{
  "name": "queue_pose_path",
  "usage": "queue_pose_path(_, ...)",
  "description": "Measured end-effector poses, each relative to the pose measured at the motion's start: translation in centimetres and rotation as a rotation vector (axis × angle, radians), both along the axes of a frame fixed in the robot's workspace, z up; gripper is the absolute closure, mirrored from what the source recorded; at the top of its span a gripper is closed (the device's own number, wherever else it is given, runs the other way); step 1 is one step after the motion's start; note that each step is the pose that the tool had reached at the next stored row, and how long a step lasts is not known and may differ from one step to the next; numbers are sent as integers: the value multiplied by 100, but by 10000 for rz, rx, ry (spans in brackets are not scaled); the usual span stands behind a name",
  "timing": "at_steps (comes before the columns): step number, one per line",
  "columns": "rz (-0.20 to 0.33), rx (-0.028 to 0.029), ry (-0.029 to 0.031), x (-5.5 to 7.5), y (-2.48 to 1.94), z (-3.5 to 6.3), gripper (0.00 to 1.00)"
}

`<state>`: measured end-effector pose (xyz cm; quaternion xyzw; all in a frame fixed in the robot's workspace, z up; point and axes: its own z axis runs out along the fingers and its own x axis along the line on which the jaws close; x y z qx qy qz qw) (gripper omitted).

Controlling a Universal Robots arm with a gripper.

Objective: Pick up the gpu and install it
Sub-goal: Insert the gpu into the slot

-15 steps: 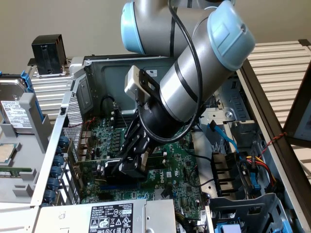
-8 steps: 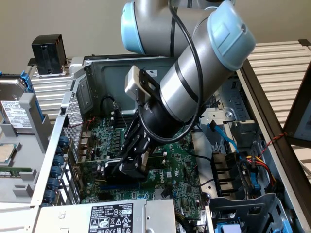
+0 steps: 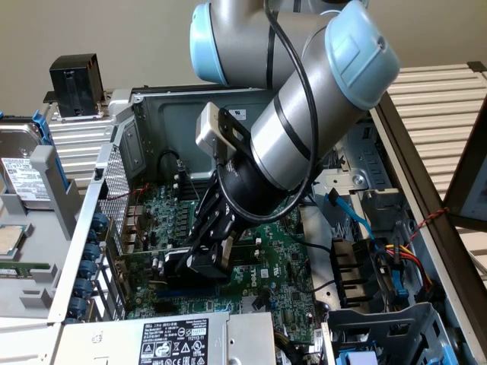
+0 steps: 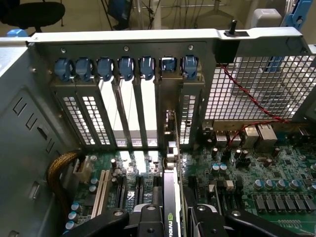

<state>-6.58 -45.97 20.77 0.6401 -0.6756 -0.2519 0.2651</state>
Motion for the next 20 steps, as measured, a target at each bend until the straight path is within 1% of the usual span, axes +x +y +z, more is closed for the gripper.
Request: queue_pose_path(20, 7, -3, 1, -1, 5, -10, 73)
